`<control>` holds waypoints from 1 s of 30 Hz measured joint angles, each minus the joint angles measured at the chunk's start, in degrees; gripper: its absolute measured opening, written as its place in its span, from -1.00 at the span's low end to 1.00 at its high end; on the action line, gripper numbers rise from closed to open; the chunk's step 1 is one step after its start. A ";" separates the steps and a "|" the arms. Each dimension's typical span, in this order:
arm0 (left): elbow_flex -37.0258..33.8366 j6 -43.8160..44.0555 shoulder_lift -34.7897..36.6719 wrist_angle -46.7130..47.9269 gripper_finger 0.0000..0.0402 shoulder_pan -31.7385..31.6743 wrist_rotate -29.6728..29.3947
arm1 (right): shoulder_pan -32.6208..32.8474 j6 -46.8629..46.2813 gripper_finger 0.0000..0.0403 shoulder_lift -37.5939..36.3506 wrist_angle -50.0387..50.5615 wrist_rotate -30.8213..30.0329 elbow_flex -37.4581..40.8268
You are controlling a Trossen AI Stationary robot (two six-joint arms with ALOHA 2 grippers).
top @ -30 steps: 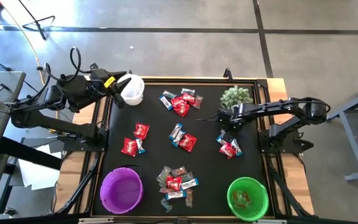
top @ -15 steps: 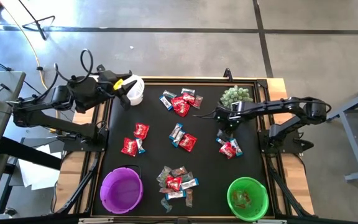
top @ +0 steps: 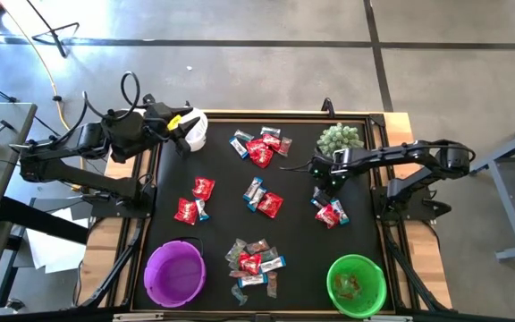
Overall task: Sort candy
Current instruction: Put the blue gummy into the green bucket
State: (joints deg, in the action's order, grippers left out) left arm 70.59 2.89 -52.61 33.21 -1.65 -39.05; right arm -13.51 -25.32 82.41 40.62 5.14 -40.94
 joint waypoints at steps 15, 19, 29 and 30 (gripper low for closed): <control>0.00 -0.05 0.01 0.00 -0.35 0.00 0.04 | -0.01 -3.21 -0.43 -0.20 -10.99 2.00 6.94; 0.00 -0.07 0.01 0.00 -0.35 0.00 0.04 | -0.01 -5.21 -0.58 -0.13 -11.23 1.63 7.00; 0.00 -0.06 0.01 0.01 -0.35 0.00 0.07 | 0.01 -10.92 -0.93 -0.15 -12.34 1.95 7.13; 0.00 -0.07 0.00 0.02 -0.35 0.00 0.07 | 0.01 -11.90 -0.93 -0.33 -12.37 1.93 7.17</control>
State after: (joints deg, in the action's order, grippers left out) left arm 70.59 2.81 -52.62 33.23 -1.65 -38.98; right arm -13.50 -37.22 82.08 28.25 7.07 -33.76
